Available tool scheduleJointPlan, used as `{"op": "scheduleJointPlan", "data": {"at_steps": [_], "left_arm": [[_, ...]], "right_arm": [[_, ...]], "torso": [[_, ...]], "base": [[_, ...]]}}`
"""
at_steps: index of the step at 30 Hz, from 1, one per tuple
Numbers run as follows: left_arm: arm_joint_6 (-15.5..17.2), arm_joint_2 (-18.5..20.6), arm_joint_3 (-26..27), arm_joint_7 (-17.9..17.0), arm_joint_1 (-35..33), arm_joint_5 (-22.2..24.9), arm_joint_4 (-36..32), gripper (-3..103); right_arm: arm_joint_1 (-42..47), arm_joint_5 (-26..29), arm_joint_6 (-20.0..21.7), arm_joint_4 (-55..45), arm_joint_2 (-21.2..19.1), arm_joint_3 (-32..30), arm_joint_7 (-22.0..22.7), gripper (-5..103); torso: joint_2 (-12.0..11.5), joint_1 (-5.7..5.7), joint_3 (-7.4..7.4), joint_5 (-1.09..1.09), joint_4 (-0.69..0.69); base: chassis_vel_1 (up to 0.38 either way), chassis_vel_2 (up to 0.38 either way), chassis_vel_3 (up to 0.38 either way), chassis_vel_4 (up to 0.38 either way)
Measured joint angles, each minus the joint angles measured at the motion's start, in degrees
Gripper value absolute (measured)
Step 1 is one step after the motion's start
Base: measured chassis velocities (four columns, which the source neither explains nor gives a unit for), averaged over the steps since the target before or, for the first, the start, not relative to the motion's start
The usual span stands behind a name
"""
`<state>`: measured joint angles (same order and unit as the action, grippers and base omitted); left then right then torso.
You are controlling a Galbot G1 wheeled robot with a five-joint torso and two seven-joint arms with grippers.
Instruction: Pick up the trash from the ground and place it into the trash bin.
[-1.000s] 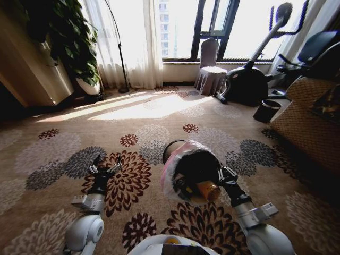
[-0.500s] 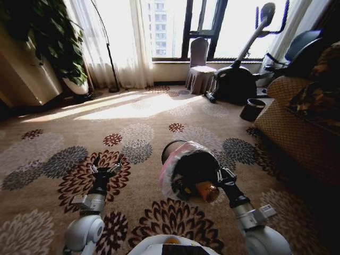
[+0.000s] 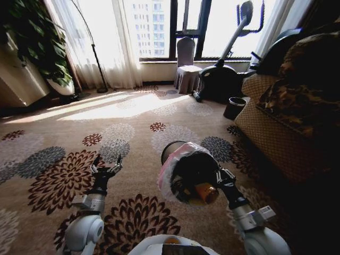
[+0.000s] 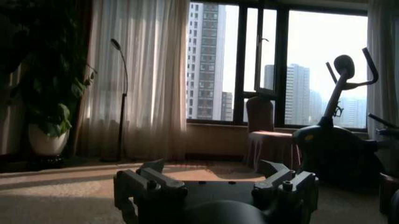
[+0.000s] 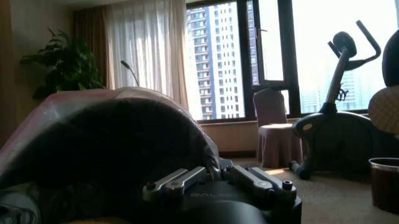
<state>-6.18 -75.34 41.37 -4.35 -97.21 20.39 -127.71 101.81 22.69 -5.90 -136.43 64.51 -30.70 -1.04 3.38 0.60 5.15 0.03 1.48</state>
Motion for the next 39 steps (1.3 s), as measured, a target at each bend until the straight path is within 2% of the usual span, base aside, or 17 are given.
{"op": "scheduleJointPlan", "data": {"at_steps": [7, 10, 19, 33, 35, 37, 39], "left_arm": [[0.0, 0.0, 0.0, 0.0, 0.0, 0.0, 0.0, 100], [0.0, 0.0, 0.0, 0.0, 0.0, 0.0, 0.0, 100], [0.0, 0.0, 0.0, 0.0, 0.0, 0.0, 0.0, 100], [0.0, 0.0, 0.0, 0.0, 0.0, 0.0, 0.0, 100], [0.0, 0.0, 0.0, 0.0, 0.0, 0.0, 0.0, 100], [0.0, 0.0, 0.0, 0.0, 0.0, 0.0, 0.0, 100], [0.0, 0.0, 0.0, 0.0, 0.0, 0.0, 0.0, 100]], "right_arm": [[0.7, -1.0, -1.4, 0.3, -0.1, -0.1, 0.0, 0], [0.7, -1.1, -1.5, 0.3, -0.2, -0.1, 0.0, 0], [1.5, -1.7, -1.7, 0.2, 0.0, -0.2, 0.0, 0], [1.8, -1.7, -2.0, -0.2, 0.1, -0.4, 0.0, 0], [1.7, -1.7, -2.0, -0.2, 0.3, -0.3, 0.0, 0], [1.7, -1.9, -2.0, -0.2, 0.5, -0.1, 0.0, 0], [1.7, -2.0, -2.1, -0.2, 0.7, 0.0, 0.0, 0]], "torso": [[0.0, 0.01, 0.00, -0.01, 0.00], [0.0, 0.01, 0.00, -0.09, 0.00], [0.0, 0.00, 0.00, -0.01, -0.01], [0.0, 0.00, 0.00, -0.04, 0.00], [0.0, -0.01, -0.01, 0.02, -0.01], [0.0, -0.01, -0.01, -0.08, 0.00], [0.0, -0.01, -0.01, -0.03, 0.00]], "base": [[-0.129, -0.197, 0.139, 0.181], [0.053, -0.094, -0.049, 0.119], [0.124, -0.171, -0.120, 0.188], [0.258, -0.351, -0.273, 0.354], [0.347, -0.405, -0.341, 0.387], [0.348, -0.399, -0.355, 0.398], [0.337, -0.393, -0.342, 0.396]]}}
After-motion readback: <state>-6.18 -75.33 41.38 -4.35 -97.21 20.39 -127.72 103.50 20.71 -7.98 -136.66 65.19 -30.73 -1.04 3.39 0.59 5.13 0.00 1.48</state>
